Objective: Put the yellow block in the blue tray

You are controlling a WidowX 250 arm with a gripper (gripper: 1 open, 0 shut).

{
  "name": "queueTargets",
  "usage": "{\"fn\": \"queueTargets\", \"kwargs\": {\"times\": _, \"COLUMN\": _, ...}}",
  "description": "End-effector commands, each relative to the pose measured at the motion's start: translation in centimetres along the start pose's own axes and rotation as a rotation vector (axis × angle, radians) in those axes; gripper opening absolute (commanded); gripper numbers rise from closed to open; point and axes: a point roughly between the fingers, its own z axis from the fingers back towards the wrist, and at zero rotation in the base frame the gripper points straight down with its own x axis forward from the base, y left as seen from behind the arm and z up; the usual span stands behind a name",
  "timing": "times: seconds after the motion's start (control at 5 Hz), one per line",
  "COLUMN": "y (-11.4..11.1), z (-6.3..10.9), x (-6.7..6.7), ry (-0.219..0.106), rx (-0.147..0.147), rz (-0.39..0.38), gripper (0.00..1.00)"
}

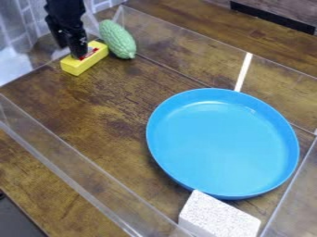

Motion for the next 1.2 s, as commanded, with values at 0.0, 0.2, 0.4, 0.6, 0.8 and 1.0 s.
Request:
{"fn": "queueTargets", "kwargs": {"times": 0.0, "y": 0.1, "z": -3.5, "x": -1.8, "ry": 0.054, "rx": -0.051, "rz": 0.004, "gripper": 1.0}}
{"fn": "queueTargets", "kwargs": {"times": 0.2, "y": 0.3, "z": -3.8, "x": -1.9, "ry": 0.057, "rx": -0.059, "rz": 0.006, "gripper": 0.0}}
{"fn": "queueTargets", "kwargs": {"times": 0.4, "y": 0.7, "z": -4.2, "x": -2.2, "ry": 0.066, "rx": -0.061, "rz": 0.008, "gripper": 0.0}}
{"fn": "queueTargets", "kwargs": {"times": 0.6, "y": 1.3, "z": -4.3, "x": -2.7, "ry": 0.081, "rx": -0.063, "rz": 0.014, "gripper": 0.0}}
{"fn": "queueTargets", "kwargs": {"times": 0.8, "y": 1.7, "z": -4.4, "x": -3.2, "ry": 0.099, "rx": -0.061, "rz": 0.021, "gripper": 0.0}}
{"fn": "queueTargets", "kwargs": {"times": 1.0, "y": 1.8, "z": -4.5, "x": -3.5, "ry": 0.116, "rx": -0.061, "rz": 0.029, "gripper": 0.0}}
